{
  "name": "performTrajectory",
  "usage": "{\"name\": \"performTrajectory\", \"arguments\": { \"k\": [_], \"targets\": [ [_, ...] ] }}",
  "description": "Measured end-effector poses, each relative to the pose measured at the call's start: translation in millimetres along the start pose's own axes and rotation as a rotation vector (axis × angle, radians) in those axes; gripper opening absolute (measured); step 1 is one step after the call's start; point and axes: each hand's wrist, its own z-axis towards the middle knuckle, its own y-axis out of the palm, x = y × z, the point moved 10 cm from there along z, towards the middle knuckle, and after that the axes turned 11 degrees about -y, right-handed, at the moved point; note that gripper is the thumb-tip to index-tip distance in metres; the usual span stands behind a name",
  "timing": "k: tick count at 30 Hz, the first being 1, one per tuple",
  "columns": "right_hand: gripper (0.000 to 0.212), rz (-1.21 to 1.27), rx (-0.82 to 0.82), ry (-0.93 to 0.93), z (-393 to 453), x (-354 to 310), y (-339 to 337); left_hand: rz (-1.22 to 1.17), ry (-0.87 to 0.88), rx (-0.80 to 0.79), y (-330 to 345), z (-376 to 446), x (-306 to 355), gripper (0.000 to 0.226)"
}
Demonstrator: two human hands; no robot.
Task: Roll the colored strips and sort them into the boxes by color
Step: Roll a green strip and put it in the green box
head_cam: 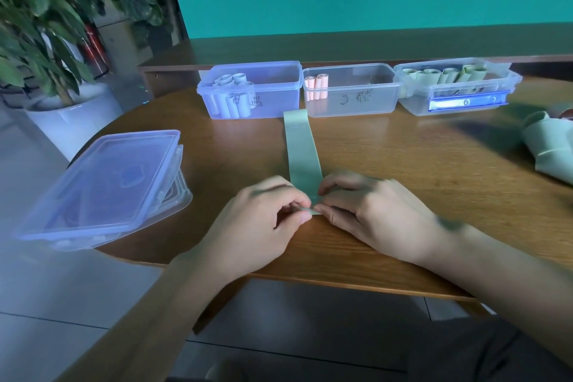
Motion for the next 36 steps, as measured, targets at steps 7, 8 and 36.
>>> {"name": "performTrajectory", "arguments": {
  "k": [7, 8, 36],
  "targets": [
    [0.031, 0.181, 0.039, 0.070, -4, 15, 2, -0.007, -0.057, -0.005, 1, 3, -6, 0.015],
    [0.030, 0.189, 0.037, 0.076, -4, 16, 3, -0.018, -0.067, -0.009, 1, 4, -7, 0.015],
    [0.021, 0.220, 0.064, 0.106, 6, 34, 9, 0.020, -0.091, 0.047, -1, 13, -15, 0.022]
  ]
}}
